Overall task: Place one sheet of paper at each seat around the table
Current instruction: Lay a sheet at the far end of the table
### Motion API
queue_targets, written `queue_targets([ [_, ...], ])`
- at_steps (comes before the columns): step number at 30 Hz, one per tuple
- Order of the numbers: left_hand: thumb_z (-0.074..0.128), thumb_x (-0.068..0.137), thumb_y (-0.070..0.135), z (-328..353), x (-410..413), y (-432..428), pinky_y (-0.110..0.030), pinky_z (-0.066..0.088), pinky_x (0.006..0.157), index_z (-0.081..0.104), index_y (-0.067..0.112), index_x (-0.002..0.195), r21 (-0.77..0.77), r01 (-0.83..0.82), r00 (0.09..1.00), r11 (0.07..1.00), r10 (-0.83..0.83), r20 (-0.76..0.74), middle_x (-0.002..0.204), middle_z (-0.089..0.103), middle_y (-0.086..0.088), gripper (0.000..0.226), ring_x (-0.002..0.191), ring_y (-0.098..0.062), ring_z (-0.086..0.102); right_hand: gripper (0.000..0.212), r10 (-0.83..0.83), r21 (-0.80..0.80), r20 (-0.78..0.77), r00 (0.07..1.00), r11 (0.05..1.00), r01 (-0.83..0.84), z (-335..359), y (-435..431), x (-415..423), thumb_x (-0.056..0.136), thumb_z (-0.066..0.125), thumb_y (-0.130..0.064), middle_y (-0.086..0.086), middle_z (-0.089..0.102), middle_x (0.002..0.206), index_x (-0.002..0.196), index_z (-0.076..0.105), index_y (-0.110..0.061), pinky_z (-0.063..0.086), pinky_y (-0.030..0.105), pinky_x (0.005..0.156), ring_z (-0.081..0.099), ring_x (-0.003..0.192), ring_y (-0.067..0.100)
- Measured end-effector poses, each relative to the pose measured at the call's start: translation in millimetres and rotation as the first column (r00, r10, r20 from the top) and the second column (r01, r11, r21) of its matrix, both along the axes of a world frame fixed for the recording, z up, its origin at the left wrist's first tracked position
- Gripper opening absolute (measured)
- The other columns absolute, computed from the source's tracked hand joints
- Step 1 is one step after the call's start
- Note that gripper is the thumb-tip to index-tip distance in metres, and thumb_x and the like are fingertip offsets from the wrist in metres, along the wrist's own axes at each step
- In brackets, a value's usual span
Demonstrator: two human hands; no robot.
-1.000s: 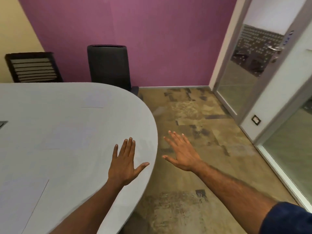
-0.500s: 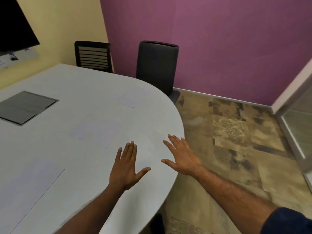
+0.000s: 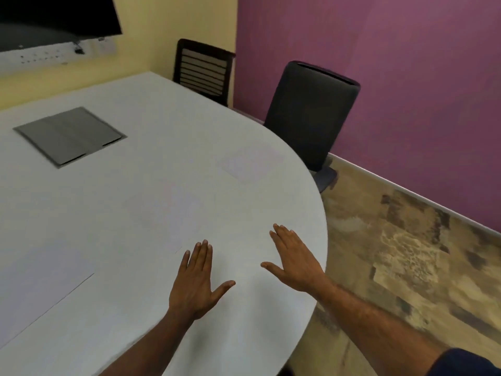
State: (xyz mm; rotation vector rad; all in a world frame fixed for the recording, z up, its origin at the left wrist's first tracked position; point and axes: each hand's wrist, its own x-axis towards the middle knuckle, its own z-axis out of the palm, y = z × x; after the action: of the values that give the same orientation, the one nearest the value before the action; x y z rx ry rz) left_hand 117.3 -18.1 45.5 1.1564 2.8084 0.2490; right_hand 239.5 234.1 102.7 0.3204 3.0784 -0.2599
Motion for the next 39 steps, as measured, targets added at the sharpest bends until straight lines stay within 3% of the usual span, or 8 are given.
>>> queue_targets([
  [9, 0.016, 0.085, 0.084, -5, 2, -37, -0.04, -0.004, 0.121, 0.005, 0.005, 0.154, -0.118, -0.348, 0.934, 0.93, 0.354, 0.04, 0.164, -0.001, -0.006, 0.106, 0.152, -0.022, -0.001, 0.088, 0.327, -0.128, 0.035, 0.944, 0.939, -0.32, -51, 14, -98, 0.094, 0.027, -0.069, 0.007, 0.001, 0.166, 0.157, 0.009, -0.01, -0.011, 0.028, 0.122, -0.003, 0.154, 0.017],
  [14, 0.007, 0.083, 0.085, 1, 11, -35, -0.041, -0.006, 0.121, -0.007, 0.008, 0.153, -0.202, -0.485, 0.87, 0.851, 0.494, -0.011, 0.164, -0.011, -0.004, 0.104, 0.151, -0.02, -0.013, 0.086, 0.476, -0.19, 0.04, 0.878, 0.867, -0.461, -72, 13, -147, 0.095, 0.03, -0.067, 0.008, 0.002, 0.166, 0.157, 0.01, -0.01, -0.01, 0.029, 0.122, -0.002, 0.154, 0.018],
  [19, 0.008, 0.085, 0.083, 0, 10, -25, -0.042, -0.003, 0.122, -0.001, 0.007, 0.153, -0.192, -0.599, 0.795, 0.778, 0.606, -0.025, 0.164, -0.002, -0.005, 0.103, 0.152, -0.021, -0.005, 0.086, 0.55, -0.215, 0.059, 0.833, 0.822, -0.527, -86, 14, -182, 0.096, 0.031, -0.066, 0.009, 0.004, 0.166, 0.157, 0.012, -0.009, -0.008, 0.031, 0.123, -0.001, 0.154, 0.019],
  [25, 0.012, 0.088, 0.079, -17, -23, -17, -0.039, -0.002, 0.12, 0.015, 0.003, 0.153, -0.163, -0.609, 0.786, 0.777, 0.618, 0.006, 0.163, 0.013, -0.009, 0.1, 0.151, -0.025, 0.01, 0.085, 0.568, -0.18, 0.113, 0.815, 0.819, -0.545, -98, 21, -225, 0.096, 0.031, -0.065, 0.009, 0.006, 0.166, 0.157, 0.012, -0.008, -0.009, 0.033, 0.122, 0.0, 0.154, 0.02],
  [32, -0.001, 0.084, 0.077, -43, -112, -22, -0.044, -0.002, 0.124, -0.001, 0.007, 0.155, -0.237, -0.607, 0.773, 0.758, 0.633, 0.044, 0.165, -0.004, -0.007, 0.1, 0.153, -0.024, -0.004, 0.084, 0.553, -0.128, 0.19, 0.811, 0.833, -0.538, -105, 16, -293, 0.096, 0.033, -0.063, 0.009, 0.007, 0.166, 0.157, 0.012, -0.008, -0.005, 0.037, 0.124, 0.001, 0.154, 0.021],
  [36, 0.02, 0.093, 0.067, -60, -159, -27, -0.049, -0.001, 0.123, -0.004, 0.013, 0.156, -0.373, -0.549, 0.781, 0.748, 0.618, 0.091, 0.166, -0.006, -0.006, 0.086, 0.153, -0.024, -0.006, 0.084, 0.532, -0.113, 0.228, 0.816, 0.846, -0.521, -112, 8, -335, 0.096, 0.039, -0.06, 0.011, 0.008, 0.166, 0.156, 0.013, -0.008, -0.002, 0.038, 0.124, 0.004, 0.153, 0.023],
  [39, 0.029, 0.093, 0.067, -71, -184, -33, -0.05, 0.0, 0.123, -0.003, 0.018, 0.156, -0.377, -0.532, 0.766, 0.758, 0.621, 0.168, 0.166, -0.01, -0.004, 0.086, 0.153, -0.024, -0.008, 0.084, 0.495, -0.124, 0.272, 0.825, 0.869, -0.48, -118, 3, -363, 0.095, 0.046, -0.056, 0.01, 0.008, 0.166, 0.156, 0.012, -0.008, 0.0, 0.039, 0.124, 0.003, 0.153, 0.023],
])
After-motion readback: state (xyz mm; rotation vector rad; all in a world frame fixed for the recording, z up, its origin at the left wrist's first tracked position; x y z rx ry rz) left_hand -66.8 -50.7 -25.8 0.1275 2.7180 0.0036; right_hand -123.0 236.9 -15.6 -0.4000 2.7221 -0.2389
